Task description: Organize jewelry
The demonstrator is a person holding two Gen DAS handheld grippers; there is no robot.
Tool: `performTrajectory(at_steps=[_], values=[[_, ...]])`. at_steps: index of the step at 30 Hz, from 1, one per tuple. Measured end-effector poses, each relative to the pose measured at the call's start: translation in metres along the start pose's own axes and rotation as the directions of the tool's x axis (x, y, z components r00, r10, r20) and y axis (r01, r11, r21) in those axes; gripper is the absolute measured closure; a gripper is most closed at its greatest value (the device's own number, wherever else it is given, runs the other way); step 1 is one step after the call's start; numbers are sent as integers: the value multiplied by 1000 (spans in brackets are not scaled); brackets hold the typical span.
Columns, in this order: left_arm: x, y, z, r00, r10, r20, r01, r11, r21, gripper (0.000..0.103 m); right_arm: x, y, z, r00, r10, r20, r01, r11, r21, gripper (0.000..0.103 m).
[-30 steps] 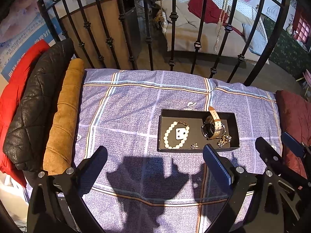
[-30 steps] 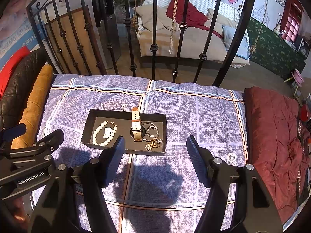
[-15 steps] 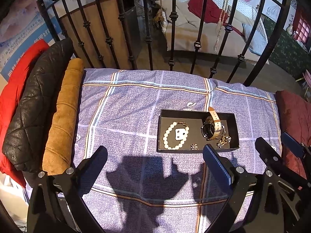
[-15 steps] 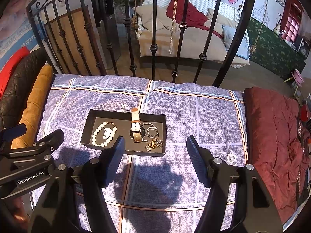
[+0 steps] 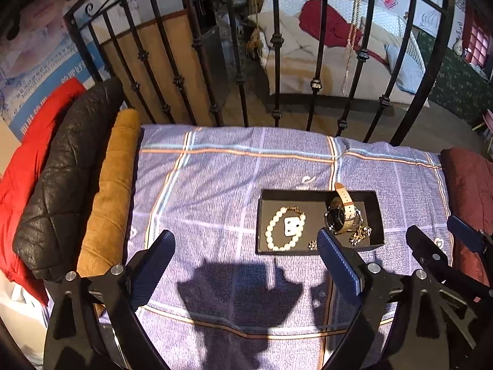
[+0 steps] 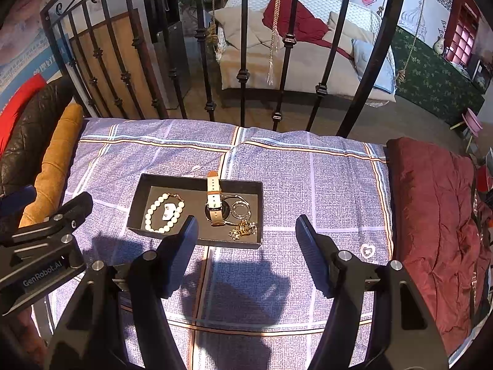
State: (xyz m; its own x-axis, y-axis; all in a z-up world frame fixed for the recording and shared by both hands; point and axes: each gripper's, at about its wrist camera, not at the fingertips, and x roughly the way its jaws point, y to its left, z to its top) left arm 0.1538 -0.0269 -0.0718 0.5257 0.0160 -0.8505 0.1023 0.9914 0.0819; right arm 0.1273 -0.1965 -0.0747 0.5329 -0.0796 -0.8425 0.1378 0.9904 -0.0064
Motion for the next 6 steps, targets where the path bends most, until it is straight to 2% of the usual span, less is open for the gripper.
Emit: performTrajectory(at_steps=[6], values=[[0,7,2,1000,-18,-12,18,999,-33,7,0,-1,0,1000,0,1,0,1000,0,37]])
